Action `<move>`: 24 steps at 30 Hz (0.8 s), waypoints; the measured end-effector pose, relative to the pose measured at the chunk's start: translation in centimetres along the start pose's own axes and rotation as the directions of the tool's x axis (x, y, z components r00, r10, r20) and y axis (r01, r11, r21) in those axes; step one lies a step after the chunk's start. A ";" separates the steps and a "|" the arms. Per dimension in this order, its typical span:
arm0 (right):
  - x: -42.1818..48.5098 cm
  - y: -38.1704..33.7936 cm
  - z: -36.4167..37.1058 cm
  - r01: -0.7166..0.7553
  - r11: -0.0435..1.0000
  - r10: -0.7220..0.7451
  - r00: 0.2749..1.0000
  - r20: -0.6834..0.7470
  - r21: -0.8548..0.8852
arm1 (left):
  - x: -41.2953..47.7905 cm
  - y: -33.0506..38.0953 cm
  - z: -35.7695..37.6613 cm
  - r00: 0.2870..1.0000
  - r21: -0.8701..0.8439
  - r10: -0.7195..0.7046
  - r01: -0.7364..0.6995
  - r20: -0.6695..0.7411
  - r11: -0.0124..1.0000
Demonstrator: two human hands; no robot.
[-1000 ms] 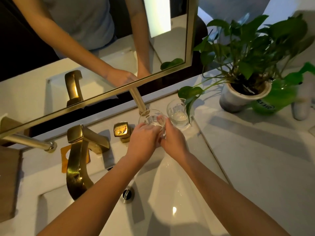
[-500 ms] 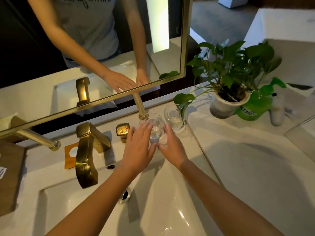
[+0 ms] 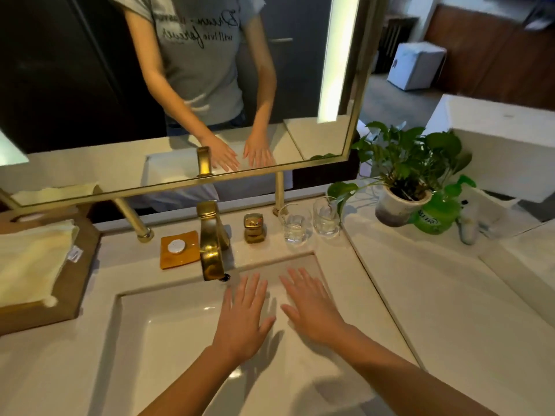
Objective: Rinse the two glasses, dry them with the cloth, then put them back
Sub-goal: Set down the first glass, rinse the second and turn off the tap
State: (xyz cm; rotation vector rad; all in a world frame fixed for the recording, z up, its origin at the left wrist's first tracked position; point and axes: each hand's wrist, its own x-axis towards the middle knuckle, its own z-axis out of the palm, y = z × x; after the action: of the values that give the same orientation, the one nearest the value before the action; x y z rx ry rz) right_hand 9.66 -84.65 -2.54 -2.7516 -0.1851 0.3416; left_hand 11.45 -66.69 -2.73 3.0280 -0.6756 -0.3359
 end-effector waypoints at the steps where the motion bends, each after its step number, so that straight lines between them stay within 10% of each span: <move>1: -0.5 -1.0 0.3 0.021 1.000 -0.020 1.000 0.016 -0.019 | -0.9 -0.7 0.4 1.000 -0.010 0.000 0.001 0.011 1.000; 24: 8.4 -28.8 6.2 0.320 0.947 -0.318 0.946 0.065 -0.027 | -18.3 -27.3 -0.9 0.898 -0.039 -0.434 0.432 -0.073 0.901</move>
State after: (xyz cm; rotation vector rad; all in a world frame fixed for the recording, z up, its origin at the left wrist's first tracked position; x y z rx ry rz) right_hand 13.66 -54.41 0.64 -2.6871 -0.6496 0.3339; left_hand 6.92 -34.30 0.09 3.1228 0.0201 -0.2209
